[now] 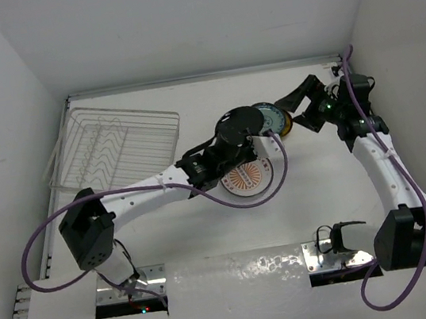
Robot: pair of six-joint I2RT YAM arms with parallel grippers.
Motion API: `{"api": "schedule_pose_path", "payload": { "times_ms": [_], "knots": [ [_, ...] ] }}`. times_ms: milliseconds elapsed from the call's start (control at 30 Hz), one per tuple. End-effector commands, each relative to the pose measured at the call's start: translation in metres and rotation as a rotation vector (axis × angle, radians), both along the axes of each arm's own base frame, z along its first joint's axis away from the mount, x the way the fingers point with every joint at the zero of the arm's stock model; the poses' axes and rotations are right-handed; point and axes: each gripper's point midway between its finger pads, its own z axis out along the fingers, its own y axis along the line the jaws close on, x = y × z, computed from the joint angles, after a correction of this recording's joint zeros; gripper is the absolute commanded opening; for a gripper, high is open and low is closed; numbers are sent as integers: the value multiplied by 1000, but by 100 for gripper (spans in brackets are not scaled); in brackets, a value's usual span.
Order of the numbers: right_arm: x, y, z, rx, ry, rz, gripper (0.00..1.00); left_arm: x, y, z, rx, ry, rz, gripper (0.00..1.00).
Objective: Unload the plates from the dish rack
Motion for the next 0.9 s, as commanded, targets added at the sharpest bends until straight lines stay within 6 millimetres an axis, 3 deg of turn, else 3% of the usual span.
{"api": "schedule_pose_path", "payload": {
  "times_ms": [0, 100, 200, 267, 333, 367, 400, 433, 500, 533, 600, 633, 700, 733, 767, 800, 867],
  "knots": [
    [-2, 13, -1, 68, 1, 61, 96, -2, -32, 38, 17, -143, -87, 0],
    [-7, 14, -21, 70, 50, 69, 93, -12, -47, 34, 54, -169, -108, 0],
    [-11, 20, -30, 113, 60, 88, 91, -23, -63, 31, 74, -174, -142, 0],
    [-8, 25, -31, 147, 54, 106, 84, -28, -70, 27, 85, -175, -156, 0],
    [-8, 27, -30, 153, 49, 124, 73, -27, -74, 23, 98, -179, -147, 0],
    [-7, 27, -32, 150, 49, 123, 57, -28, -75, 23, 92, -181, -145, 0],
    [-7, 27, -33, 149, 50, 124, 49, -27, -76, 25, 79, -183, -137, 2],
    [-7, 26, -34, 148, 50, 120, 27, -26, -76, 25, 71, -182, -135, 16],
    [-6, 25, -40, 147, 63, 112, 5, -24, -75, 31, 38, -191, -111, 36],
    [-5, 24, -42, 146, 68, 104, 0, -24, -75, 34, 25, -193, -99, 52],
    [2, 17, -50, 126, 82, 64, 0, -16, -67, 42, -24, -203, -13, 65],
    [4, 13, -55, 113, 90, 48, 0, -13, -62, 44, -42, -201, 32, 99],
    [16, 0, -69, 72, 120, -19, 0, -6, -40, 48, -102, -165, 187, 100],
    [22, -6, -71, 55, 120, -37, 0, -6, -25, 38, -141, -118, 278, 100],
    [28, -10, -75, 42, 126, -54, 0, -11, -13, 48, -196, -98, 316, 100],
    [35, -11, -87, 30, 150, -53, 0, -15, -3, 45, -222, -69, 346, 100],
    [51, -15, -84, 15, 138, -59, 0, -30, 22, 40, -326, 19, 405, 100]
  ]
}}
